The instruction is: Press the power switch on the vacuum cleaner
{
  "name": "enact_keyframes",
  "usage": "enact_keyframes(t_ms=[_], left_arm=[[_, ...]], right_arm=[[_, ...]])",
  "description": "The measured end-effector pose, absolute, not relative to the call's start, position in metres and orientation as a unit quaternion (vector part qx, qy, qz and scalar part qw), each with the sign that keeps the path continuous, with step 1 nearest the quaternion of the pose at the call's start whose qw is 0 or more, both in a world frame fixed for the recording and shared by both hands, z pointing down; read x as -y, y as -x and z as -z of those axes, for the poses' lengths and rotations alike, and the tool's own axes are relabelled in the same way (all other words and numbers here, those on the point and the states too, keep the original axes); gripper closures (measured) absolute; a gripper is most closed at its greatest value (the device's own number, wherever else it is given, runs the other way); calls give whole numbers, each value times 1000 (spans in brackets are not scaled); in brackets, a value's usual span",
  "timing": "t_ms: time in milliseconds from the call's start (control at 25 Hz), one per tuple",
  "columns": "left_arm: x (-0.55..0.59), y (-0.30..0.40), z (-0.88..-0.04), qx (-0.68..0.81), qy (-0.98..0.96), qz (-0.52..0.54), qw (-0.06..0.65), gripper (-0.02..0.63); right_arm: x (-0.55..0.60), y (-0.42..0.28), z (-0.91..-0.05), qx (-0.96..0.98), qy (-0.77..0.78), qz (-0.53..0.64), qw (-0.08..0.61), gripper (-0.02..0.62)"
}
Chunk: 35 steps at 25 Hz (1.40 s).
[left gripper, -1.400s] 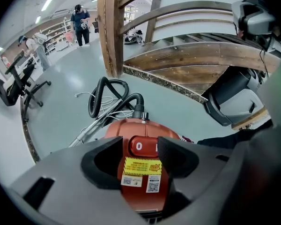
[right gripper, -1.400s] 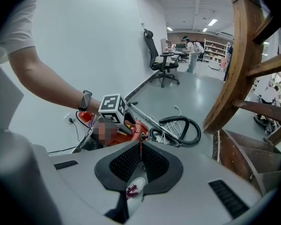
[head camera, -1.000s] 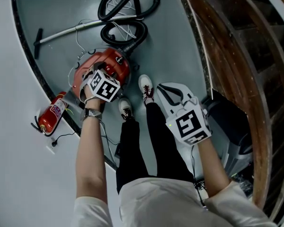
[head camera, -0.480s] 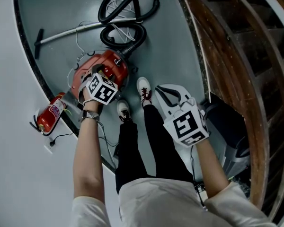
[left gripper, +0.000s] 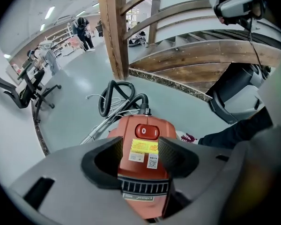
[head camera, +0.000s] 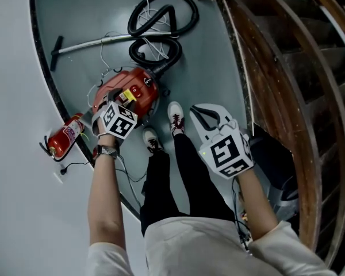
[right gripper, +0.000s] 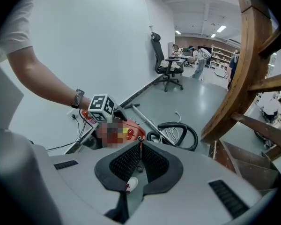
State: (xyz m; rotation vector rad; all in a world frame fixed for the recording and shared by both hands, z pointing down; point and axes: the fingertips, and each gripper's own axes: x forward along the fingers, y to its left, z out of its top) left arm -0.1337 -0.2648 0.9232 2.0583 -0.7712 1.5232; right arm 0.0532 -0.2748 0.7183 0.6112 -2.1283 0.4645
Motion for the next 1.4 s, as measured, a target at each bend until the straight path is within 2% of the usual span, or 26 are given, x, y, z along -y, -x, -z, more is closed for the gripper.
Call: enact_keyframes(t_ms=[440,1000,1200,1400], left_arm=[[263,132,-856,337,-764,-502,225,434],[244,148,-736,352,-787,-490,130,536],[250,150,-680,399,-802,-421,142,586],[242,153,-638,412,-805,-406,132,604]], right_arm=[[273,-41,-671,865,-235,-132,423,565],[267,-34,-598,873,-264,-89,400,565],[262,-28,-569,875,-276,-75,391,565],[257,-23,-543,875,-290,-60,383,565]])
